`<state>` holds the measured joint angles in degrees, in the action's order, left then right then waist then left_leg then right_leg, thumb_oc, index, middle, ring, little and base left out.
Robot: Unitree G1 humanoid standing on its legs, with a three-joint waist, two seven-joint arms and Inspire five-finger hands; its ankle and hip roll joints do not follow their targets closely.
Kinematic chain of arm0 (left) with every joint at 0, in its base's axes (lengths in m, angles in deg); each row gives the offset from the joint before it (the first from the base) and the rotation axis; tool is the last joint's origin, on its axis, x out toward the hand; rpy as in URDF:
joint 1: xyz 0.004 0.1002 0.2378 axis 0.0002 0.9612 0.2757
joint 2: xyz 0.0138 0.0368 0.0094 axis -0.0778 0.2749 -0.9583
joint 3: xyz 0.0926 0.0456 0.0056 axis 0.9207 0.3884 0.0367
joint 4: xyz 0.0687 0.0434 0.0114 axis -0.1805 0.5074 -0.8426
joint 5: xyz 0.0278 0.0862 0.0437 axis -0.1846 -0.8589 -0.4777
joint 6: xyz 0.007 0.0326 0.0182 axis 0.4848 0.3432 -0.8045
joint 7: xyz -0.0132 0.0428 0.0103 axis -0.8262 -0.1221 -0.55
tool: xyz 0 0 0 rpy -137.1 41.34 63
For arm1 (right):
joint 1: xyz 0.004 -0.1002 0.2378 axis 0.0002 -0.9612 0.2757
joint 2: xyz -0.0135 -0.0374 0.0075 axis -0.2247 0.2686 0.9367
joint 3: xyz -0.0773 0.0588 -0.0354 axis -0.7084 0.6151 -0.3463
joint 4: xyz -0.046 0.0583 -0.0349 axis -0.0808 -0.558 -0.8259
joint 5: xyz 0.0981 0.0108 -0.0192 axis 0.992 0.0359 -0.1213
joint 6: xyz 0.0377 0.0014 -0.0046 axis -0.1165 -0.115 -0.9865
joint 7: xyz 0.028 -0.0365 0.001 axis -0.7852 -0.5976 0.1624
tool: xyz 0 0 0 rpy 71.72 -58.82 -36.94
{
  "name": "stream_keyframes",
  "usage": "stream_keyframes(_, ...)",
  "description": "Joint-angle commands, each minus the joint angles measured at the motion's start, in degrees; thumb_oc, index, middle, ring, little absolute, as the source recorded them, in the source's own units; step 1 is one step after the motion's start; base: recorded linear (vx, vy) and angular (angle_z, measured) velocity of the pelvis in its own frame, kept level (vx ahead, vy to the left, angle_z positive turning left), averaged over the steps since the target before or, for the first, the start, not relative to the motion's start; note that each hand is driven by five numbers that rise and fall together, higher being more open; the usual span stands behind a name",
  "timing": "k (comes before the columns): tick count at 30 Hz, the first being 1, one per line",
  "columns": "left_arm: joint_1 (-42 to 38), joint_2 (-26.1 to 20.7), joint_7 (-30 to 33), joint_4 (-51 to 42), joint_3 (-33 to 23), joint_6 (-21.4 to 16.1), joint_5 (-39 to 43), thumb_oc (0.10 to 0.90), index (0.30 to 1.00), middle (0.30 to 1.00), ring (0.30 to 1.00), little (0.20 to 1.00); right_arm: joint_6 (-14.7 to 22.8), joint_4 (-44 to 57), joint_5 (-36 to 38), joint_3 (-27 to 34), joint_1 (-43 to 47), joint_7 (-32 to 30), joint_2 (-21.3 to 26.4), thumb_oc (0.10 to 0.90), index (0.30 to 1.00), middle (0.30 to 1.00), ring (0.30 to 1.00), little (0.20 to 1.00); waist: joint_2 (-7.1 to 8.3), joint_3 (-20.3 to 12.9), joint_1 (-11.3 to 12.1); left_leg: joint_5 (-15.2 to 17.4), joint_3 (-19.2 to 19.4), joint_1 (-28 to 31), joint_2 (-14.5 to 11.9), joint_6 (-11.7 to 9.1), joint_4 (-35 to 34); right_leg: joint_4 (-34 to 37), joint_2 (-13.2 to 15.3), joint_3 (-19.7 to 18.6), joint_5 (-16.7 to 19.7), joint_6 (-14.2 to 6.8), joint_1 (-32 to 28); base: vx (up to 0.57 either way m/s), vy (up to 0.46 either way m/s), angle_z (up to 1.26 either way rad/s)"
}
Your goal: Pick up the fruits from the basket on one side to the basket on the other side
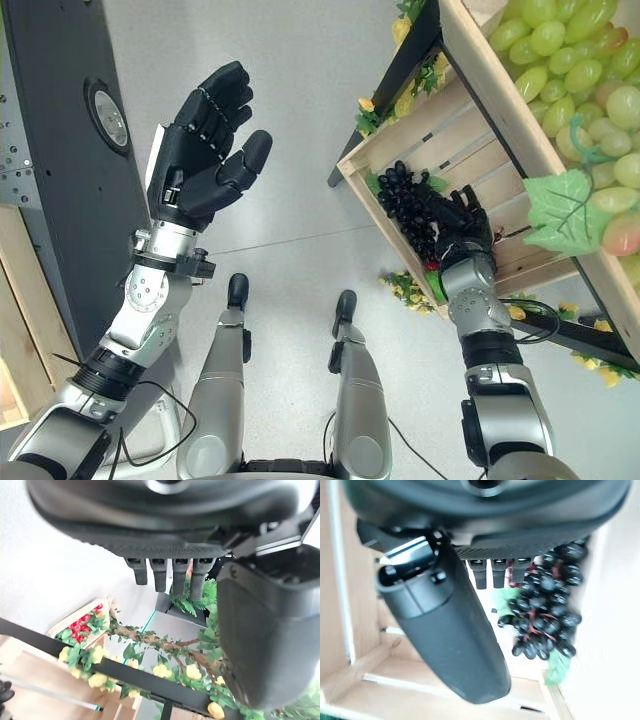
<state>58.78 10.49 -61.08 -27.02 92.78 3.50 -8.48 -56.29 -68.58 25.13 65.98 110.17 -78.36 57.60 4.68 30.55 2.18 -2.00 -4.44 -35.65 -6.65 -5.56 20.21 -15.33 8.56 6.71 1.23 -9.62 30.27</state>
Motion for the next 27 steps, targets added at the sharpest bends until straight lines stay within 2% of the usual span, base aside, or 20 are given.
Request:
stream_keyframes(1, -2.11, -0.48, -1.84, -10.75, -3.75, -3.8, -3.02, 0.8, 0.9, 0.9, 0.9, 0.9, 7.48, 10.58, -13.63, -1.36, 4.2, 1.88, 7.56, 0.8, 0.9, 0.9, 0.9, 0.9, 2.24, -0.76, -0.12, 2.02, 5.73, 3.39, 5.29, 5.7, -2.96, 1.38, -5.58, 3.88, 3.12, 5.57, -3.01, 0.0, 0.0, 0.0)
stream_keyframes(2, -1.99, -0.3, -1.74, -10.92, -3.78, -3.75, -3.16, 0.8, 0.9, 0.9, 0.9, 0.9, 7.74, 11.68, -14.81, -1.59, 4.16, 1.75, 7.42, 0.8, 0.9, 0.9, 0.9, 0.9, 2.18, -0.76, -0.18, 2.02, 5.74, 3.36, 5.32, 5.71, -2.96, 1.35, -5.56, 3.84, 3.07, 5.56, -2.96, 0.0, 0.058, 0.0)
stream_keyframes(4, -0.93, 1.44, -1.62, -11.15, -4.16, -4.67, -4.34, 0.8, 0.9, 0.9, 0.9, 0.9, 12.43, 18.9, -21.76, -2.64, 3.54, 4.59, 5.18, 0.8, 0.9, 0.9, 0.9, 0.9, 1.58, -0.76, -0.47, 2.1, 5.99, 3.8, 5.45, 5.71, -3.27, 1.19, -5.5, 3.57, 2.51, 5.57, -3.07, 0.0, 0.085, 0.0)
stream_keyframes(7, -0.79, 3.34, -1.42, -10.59, -4.36, -5.5, -5.12, 0.8, 0.9, 0.9, 0.9, 0.9, 17.15, 22.38, -26.19, -3.66, 3.45, 7.6, 1.54, 0.8, 0.9, 0.9, 0.9, 0.9, 0.81, -0.76, -0.48, 1.86, 6.38, 4.89, 5.47, 5.55, -4.04, 1.12, -5.45, 3.28, 1.89, 5.67, -3.78, 0.0, 0.113, -0.02)
stream_keyframes(10, -0.85, 4.77, -1.06, -9.8, -4.58, -6.93, -5.6, 0.8, 0.9, 0.9, 0.9, 0.9, 22.39, 24.66, -24.35, -5.07, 2.5, 13.37, -2.49, 0.8, 0.9, 0.9, 0.9, 0.9, 0.0, -0.76, -0.32, 1.64, 6.52, 6.61, 5.63, 5.37, -5.11, 1.32, -5.06, 3.11, 1.23, 5.75, -5.17, -0.01, 0.158, -0.04)
stream_keyframes(11, -0.61, 5.1, -0.79, -9.07, -4.76, -8.2, -5.66, 0.8, 0.9, 0.9, 0.9, 0.9, 23.1, 26.06, -23.98, -6.39, 1.31, 18.28, -4.7, 0.8, 0.9, 0.9, 0.9, 0.9, -0.19, -0.76, -0.21, 1.57, 6.76, 8.07, 5.71, 5.3, -5.87, 1.82, -4.74, 3.0, 1.03, 5.75, -6.49, 0.01, 0.145, -0.02)
stream_keyframes(12, -0.5, 5.11, -0.72, -9.01, -4.76, -8.36, -5.73, 0.8, 0.9, 0.9, 0.9, 0.9, 23.17, 26.19, -23.7, -6.49, 1.12, 18.98, -4.84, 0.8, 0.9, 0.9, 0.9, 0.9, -0.15, -0.76, -0.21, 1.52, 6.8, 8.38, 5.74, 5.29, -6.09, 1.97, -4.71, 2.98, 1.03, 5.74, -6.76, 0.01, 0.165, -0.01)
stream_keyframes(14, 0.35, 5.42, -0.26, -9.0, -5.26, -8.44, -5.91, 0.8, 0.9, 0.9, 0.9, 0.9, 22.12, 27.7, -21.16, -8.74, -1.9, 27.48, -7.02, 0.8, 0.9, 0.9, 0.9, 0.9, -0.27, -0.76, 0.14, 1.54, 6.58, 10.82, 6.1, 5.24, -6.88, 3.21, -3.83, 2.76, 1.01, 5.63, -9.43, 0.02, 0.168, -0.03)
stream_keyframes(17, 1.57, 5.16, -0.67, -8.6, -5.37, -8.36, -5.75, 0.8, 0.9, 0.9, 0.9, 0.9, 21.78, 27.39, -19.3, -10.16, -4.38, 31.65, -6.92, 0.8, 0.9, 0.9, 0.9, 0.9, -0.3, -0.99, 0.57, 1.75, 6.29, 12.93, 6.4, 5.3, -7.34, 4.1, -2.93, 2.78, 1.11, 5.4, -11.7, 0.05, 0.168, -0.03)
stream_keyframes(18, 3.75, 4.53, -1.29, -8.65, -5.55, -7.32, -4.83, 0.8, 0.9, 0.9, 0.9, 0.9, 21.63, 26.93, -15.39, -11.42, -7.31, 35.21, -6.58, 0.8, 0.9, 0.9, 0.9, 0.9, -0.3, -2.52, 1.16, 2.14, 6.02, 14.78, 6.73, 5.44, -7.9, 5.24, -1.69, 2.96, 1.34, 4.94, -13.73, 0.1, 0.206, -0.01)
stream_keyframes(19, 4.1, 4.48, -1.26, -8.71, -5.6, -6.99, -4.75, 0.8, 0.9, 0.9, 0.9, 0.9, 21.63, 26.87, -14.9, -11.53, -7.77, 35.77, -6.6, 0.8, 0.9, 0.9, 0.9, 0.9, -0.28, -2.73, 1.23, 2.21, 5.98, 15.07, 6.78, 5.46, -7.98, 5.44, -1.51, 3.01, 1.4, 4.85, -14.05, 0.17, 0.28, 0.06)
stream_keyframes(20, 6.67, 4.31, -2.02, -7.9, -5.79, -6.12, -3.82, 0.8, 0.9, 0.9, 0.9, 0.9, 21.83, 25.7, -13.39, -12.12, -10.5, 38.26, -7.46, 0.8, 0.9, 0.9, 0.9, 0.9, -0.23, -4.39, 1.72, 2.69, 5.79, 16.88, 7.16, 5.81, -8.37, 6.71, -0.25, 2.92, 2.01, 4.1, -16.0, 0.11, 0.181, 0.1)
stream_keyframes(26, 14.17, 3.7, -4.03, -6.54, -5.97, -2.48, -1.75, 0.8, 0.9, 0.9, 0.9, 0.9, 19.93, 24.11, -10.28, -13.63, -17.71, 41.17, -9.66, 0.8, 0.9, 0.9, 0.9, 0.9, -0.46, -9.35, 3.35, 3.84, 5.26, 22.43, 8.68, 7.29, -10.95, 10.92, 3.43, 2.46, 4.96, 1.95, -21.67, 0.14, 0.248, 0.13)
stream_keyframes(27, 16.07, 3.87, -5.13, -6.29, -6.27, -0.91, -0.68, 0.8, 0.9, 0.9, 0.9, 0.9, 19.48, 23.72, -9.33, -13.69, -19.44, 42.28, -10.39, 0.8, 0.9, 0.9, 0.9, 0.9, -0.55, -10.54, 3.69, 3.84, 4.93, 23.61, 8.82, 7.52, -11.87, 11.5, 3.88, 2.35, 5.45, 1.74, -22.87, 0.15, 0.233, 0.17)
